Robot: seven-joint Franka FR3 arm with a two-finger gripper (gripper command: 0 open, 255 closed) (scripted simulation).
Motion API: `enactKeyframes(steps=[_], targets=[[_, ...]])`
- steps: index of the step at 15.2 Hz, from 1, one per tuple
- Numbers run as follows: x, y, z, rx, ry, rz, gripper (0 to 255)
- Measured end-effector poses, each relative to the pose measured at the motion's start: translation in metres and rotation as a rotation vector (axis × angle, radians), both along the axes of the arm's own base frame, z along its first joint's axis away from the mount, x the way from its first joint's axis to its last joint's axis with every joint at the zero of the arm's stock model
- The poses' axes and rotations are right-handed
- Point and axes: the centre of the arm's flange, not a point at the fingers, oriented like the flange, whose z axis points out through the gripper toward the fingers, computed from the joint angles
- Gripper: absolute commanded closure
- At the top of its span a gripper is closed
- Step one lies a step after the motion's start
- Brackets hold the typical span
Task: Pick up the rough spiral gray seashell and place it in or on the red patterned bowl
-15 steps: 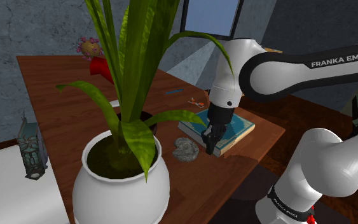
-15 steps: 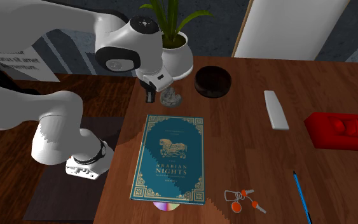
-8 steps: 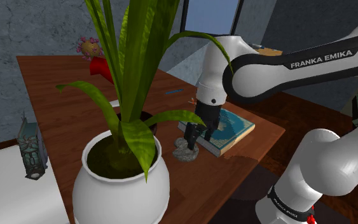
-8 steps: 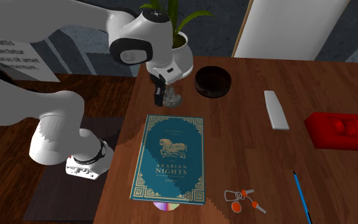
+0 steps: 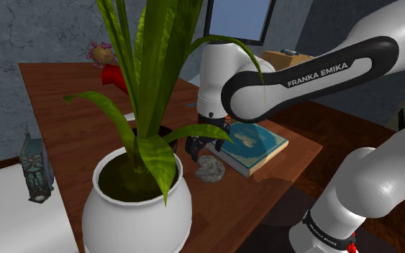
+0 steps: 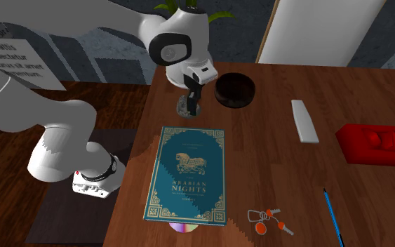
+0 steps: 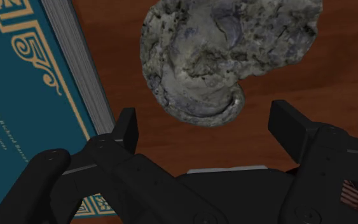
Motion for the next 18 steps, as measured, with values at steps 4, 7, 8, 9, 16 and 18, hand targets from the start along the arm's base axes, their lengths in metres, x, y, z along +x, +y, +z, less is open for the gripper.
enactKeyframes(steps=[4, 7, 8, 9, 16, 18], targets=[[0.001, -0.002, -0.022, -0.002, -0.001, -0.002, 0], [0.001, -0.003, -0.027, -0.002, -0.001, -0.002, 0], [0.001, -0.003, -0.028, -0.002, -0.002, -0.002, 0], [0.001, -0.003, -0.028, -0.002, -0.002, -0.002, 0], [0.001, -0.003, -0.028, -0.002, -0.002, -0.002, 255], [0.001, -0.003, -0.028, -0.002, -0.002, -0.002, 255]])
